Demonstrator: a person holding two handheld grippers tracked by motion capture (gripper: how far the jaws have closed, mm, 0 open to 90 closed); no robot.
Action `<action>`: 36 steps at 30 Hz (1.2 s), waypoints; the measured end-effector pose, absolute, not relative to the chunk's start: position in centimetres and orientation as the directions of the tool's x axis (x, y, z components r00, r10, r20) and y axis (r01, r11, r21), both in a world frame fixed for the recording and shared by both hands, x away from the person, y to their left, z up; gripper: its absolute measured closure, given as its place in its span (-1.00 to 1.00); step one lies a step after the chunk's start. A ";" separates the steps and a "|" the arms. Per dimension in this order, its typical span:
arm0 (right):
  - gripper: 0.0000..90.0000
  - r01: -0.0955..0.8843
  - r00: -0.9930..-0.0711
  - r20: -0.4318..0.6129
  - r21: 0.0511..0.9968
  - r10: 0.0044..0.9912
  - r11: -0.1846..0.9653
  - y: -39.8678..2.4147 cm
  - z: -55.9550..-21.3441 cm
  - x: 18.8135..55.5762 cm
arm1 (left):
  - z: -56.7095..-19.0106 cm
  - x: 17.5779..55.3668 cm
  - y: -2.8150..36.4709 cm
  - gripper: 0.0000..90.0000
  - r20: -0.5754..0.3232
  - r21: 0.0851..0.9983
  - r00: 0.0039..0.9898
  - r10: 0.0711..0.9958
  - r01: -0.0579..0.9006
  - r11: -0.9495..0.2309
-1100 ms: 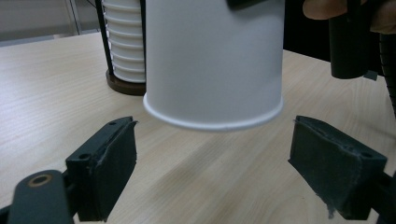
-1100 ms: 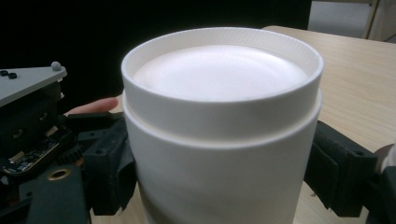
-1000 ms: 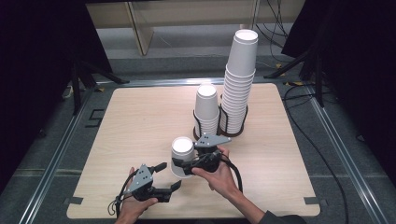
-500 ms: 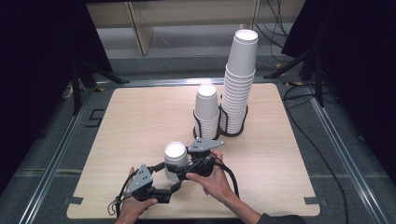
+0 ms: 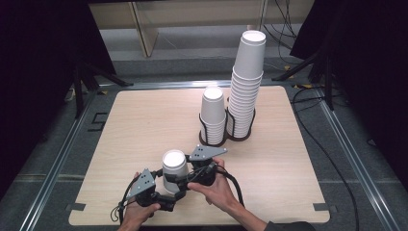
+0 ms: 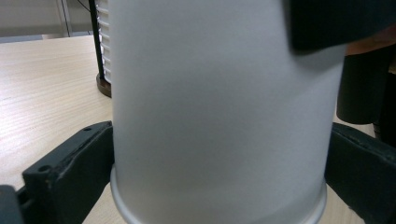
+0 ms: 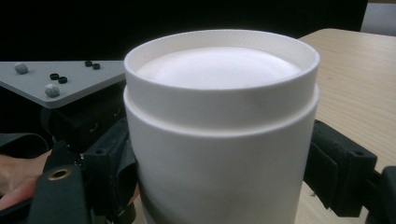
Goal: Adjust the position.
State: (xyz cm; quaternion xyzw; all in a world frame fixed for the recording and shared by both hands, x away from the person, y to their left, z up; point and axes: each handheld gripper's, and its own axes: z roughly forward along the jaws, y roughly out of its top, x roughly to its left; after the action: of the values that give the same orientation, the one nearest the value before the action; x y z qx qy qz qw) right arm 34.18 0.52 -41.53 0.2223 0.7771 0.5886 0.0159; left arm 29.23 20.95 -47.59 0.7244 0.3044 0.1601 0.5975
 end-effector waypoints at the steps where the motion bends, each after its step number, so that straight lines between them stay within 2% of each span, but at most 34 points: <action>1: -0.54 0.325 -0.901 0.232 0.920 0.367 0.218 0.5 -41.5 34.1 | -47.6 29.2 21.0 -1.00 -0.135 0.964 0.763 0.632 0.250 -0.095; 7: -0.54 0.349 -0.902 0.269 0.916 0.338 0.200 0.7 -41.6 33.9 | -47.6 29.2 21.0 -1.00 -0.146 0.965 0.770 0.621 0.248 -0.080; 15: -0.54 0.325 -0.912 0.248 0.923 0.327 0.204 0.8 -41.6 33.8 | -47.4 29.1 21.2 -1.00 -0.150 0.965 0.764 0.627 0.251 -0.075; 21: -0.56 0.321 -0.912 0.239 0.922 0.334 0.217 0.8 -41.7 33.8 | -47.3 29.0 21.1 -0.83 -0.135 0.969 0.776 0.616 0.234 -0.083; 31: -0.62 0.351 -0.909 0.271 0.908 0.318 0.230 -0.2 -40.4 34.1 | -46.9 29.0 21.1 -0.73 -0.018 0.961 0.779 0.627 0.187 -0.205; 32: -0.62 0.304 -0.920 0.223 0.926 0.322 0.226 -0.5 -40.1 34.3 | -46.7 29.0 21.2 -0.72 0.008 0.954 0.776 0.631 0.185 -0.238; 36: -0.65 0.305 -0.927 0.216 0.910 0.307 0.282 -1.4 -38.8 34.4 | -46.5 29.0 21.4 -0.70 0.097 0.932 0.775 0.624 0.149 -0.330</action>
State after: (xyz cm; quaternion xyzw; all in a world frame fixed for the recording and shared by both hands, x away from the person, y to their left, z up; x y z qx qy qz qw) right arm 34.36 -1.38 -38.78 0.1910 0.8007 0.5679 0.0008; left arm 28.98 21.35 -46.46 0.7833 0.2468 0.2271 0.5233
